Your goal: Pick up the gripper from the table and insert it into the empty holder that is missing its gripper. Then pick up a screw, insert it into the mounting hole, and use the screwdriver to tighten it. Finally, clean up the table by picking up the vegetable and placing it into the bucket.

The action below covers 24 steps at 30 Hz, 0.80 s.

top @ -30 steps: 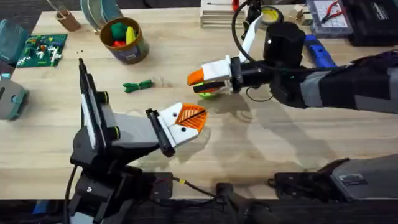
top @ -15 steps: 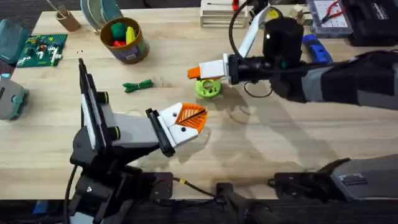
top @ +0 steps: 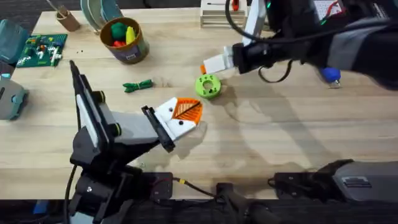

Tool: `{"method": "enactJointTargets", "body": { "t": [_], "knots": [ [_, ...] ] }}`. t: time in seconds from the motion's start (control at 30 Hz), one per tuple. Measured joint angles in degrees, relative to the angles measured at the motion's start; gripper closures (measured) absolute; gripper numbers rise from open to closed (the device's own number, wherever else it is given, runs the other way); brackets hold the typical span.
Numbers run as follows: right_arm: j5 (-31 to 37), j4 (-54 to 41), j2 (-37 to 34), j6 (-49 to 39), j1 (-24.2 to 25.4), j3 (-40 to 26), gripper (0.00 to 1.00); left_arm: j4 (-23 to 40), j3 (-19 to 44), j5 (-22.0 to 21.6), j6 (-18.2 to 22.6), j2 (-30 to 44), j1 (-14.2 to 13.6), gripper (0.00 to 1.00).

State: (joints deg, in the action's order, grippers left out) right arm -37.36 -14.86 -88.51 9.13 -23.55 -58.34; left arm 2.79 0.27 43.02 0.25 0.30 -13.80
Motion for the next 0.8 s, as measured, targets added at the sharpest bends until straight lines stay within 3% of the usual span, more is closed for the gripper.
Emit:
{"method": "enactJointTargets", "body": {
  "t": [0.2,0.5,0.63,0.8],
  "knots": [
    [4.1,-11.5,1.6,-9.8,0.0,-5.1,0.1,0.2,0.0,-5.9,0.7,0.0,0.0,0.997],
    [5.8,-15.0,1.5,-16.6,0.0,-5.2,0.1,0.1,0.0,-14.3,2.5,0.0,0.0,0.997],
    [6.1,-15.0,1.6,-18.2,0.0,-5.2,0.101,0.1,0.0,-15.9,3.5,0.0,0.0,0.997],
    [6.1,-15.0,1.6,-18.7,0.0,-5.2,0.101,0.1,0.0,-14.7,5.5,0.0,0.0,0.997]
  ]
}}
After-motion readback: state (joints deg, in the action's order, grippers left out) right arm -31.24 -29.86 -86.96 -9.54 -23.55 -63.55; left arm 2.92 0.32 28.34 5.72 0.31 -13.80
